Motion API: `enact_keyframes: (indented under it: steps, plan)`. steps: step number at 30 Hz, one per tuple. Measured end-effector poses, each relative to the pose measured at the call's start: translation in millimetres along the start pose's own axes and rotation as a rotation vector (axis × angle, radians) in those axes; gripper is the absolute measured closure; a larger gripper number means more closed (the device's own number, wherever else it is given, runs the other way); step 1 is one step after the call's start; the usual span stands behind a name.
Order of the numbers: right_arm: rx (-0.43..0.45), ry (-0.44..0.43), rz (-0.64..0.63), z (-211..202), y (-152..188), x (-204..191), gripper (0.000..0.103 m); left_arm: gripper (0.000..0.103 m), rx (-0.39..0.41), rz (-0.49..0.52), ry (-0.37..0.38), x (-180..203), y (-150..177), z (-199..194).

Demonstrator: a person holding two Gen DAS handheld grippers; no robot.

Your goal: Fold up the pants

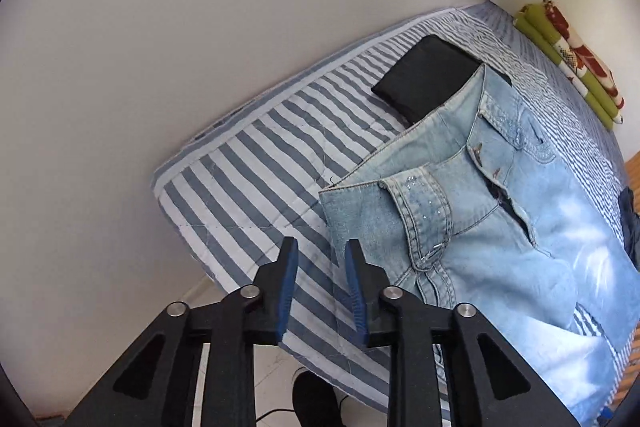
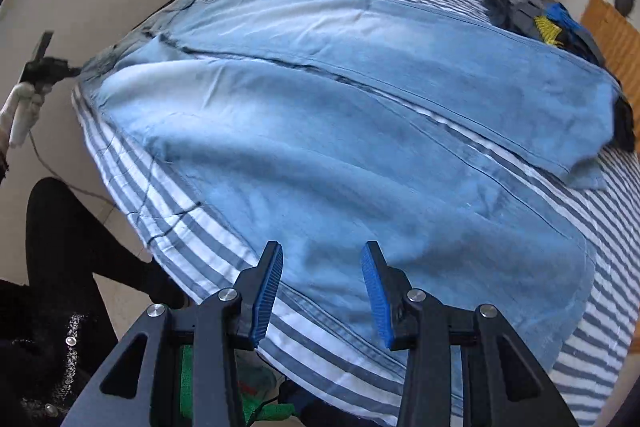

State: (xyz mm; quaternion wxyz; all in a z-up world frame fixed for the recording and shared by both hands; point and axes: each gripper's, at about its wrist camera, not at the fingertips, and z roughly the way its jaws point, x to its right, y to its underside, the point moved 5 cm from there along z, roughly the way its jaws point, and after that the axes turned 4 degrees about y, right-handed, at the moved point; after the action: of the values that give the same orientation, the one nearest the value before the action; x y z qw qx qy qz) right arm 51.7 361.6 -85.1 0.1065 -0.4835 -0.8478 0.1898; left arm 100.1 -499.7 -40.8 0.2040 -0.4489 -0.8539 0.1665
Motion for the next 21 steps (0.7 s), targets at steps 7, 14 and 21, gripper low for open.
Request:
enact_keyframes:
  steps: [7,14,21]
  plan:
    - [0.007,0.129,0.359,-29,65,125,0.065,0.072,0.030,0.361,0.150,121,46,-46]
    - [0.005,0.106,0.699,-38,136,201,0.063,0.071,-0.018,0.741,0.250,252,141,-45]
    - [-0.029,-0.042,0.767,-24,160,195,0.062,0.071,-0.102,0.902,0.280,293,209,-39]
